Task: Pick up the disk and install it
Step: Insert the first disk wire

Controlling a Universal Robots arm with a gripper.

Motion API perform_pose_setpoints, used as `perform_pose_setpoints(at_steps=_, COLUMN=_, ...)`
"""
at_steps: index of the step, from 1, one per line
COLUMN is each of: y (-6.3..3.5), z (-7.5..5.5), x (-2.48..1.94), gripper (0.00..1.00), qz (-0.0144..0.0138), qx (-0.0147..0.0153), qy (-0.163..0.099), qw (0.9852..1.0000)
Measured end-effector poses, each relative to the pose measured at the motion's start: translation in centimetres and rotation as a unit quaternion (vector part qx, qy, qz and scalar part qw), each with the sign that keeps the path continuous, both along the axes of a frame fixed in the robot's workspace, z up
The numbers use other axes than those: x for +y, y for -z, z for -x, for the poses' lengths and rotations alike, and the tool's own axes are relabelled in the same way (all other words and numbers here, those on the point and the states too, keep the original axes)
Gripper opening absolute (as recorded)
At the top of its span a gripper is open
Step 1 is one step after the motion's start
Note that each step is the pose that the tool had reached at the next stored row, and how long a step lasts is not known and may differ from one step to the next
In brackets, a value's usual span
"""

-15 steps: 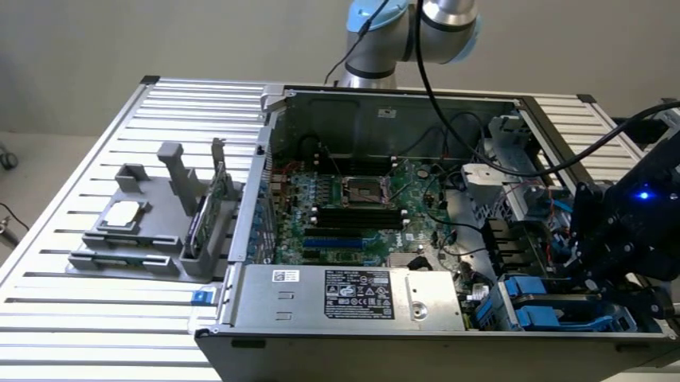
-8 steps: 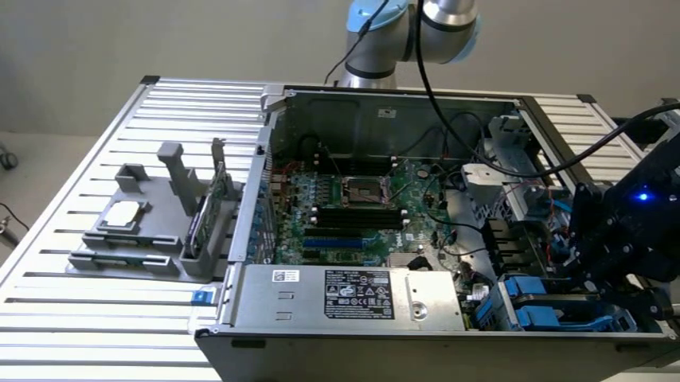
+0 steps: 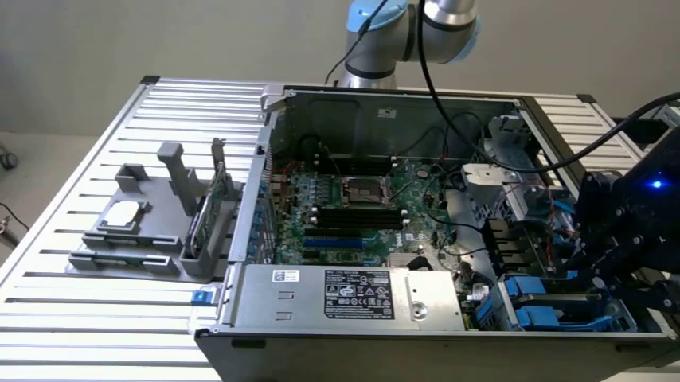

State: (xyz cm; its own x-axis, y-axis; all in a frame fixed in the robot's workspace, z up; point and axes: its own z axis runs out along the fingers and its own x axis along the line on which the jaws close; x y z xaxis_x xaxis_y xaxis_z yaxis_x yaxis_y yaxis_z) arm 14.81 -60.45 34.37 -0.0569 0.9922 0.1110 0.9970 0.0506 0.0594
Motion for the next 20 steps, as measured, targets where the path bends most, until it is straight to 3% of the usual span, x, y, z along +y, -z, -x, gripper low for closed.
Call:
perform_pose_setpoints(at_steps=7, y=-0.49, z=0.4, x=-0.04, gripper=0.26, qz=-0.0001, qx=0.0008, qy=0.0, qw=1.0)
perform_pose_setpoints(at_steps=20, y=-0.51, z=2.5, x=-0.06, gripper=0.26, qz=-0.0001, qx=0.001, qy=0.0, qw=1.0)
